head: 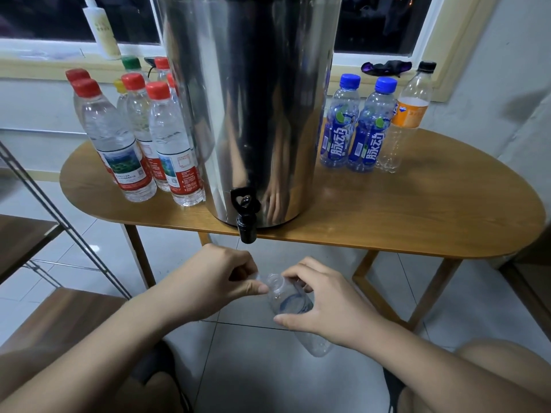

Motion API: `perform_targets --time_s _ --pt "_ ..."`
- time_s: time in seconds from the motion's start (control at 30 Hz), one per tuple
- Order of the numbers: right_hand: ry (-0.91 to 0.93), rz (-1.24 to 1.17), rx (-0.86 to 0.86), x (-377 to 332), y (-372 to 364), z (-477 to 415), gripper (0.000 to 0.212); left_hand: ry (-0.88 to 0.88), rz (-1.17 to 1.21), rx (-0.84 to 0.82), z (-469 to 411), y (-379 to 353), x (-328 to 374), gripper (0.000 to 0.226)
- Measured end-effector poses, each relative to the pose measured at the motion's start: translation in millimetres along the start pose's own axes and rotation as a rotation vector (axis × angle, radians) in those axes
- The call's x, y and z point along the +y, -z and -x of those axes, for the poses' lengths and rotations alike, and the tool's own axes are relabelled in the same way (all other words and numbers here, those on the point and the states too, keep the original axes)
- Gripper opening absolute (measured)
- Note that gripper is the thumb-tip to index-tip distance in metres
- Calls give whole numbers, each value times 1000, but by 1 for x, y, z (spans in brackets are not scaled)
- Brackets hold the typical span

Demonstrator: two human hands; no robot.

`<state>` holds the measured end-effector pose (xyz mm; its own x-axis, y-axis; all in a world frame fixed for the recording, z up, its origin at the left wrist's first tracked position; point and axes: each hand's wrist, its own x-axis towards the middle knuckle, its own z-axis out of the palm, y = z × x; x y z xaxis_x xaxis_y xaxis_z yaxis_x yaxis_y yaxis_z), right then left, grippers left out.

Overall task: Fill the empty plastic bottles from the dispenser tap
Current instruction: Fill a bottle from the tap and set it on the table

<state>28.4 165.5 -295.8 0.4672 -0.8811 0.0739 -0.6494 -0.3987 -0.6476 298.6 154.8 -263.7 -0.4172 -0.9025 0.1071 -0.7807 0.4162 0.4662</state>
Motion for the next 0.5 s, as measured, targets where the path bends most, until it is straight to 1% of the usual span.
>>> perform_targets --time_s 0.07,0.1,0.23,0.3,0.5 --pt "-15 -12 15 0 -1 -3 59 34 -14 8 1 8 -13 52" --pt "-22 -19 24 -1 -2 -5 59 58 -8 39 2 13 -19 52" --pt "-38 -38 42 -2 -4 -9 60 166 -40 215 3 36 -40 32" --pt "-44 -48 48 -3 -6 -13 61 213 -42 301 1 44 -53 27" --pt "-65 -71 85 -1 -13 -21 67 275 -91 430 -13 47 -74 32"
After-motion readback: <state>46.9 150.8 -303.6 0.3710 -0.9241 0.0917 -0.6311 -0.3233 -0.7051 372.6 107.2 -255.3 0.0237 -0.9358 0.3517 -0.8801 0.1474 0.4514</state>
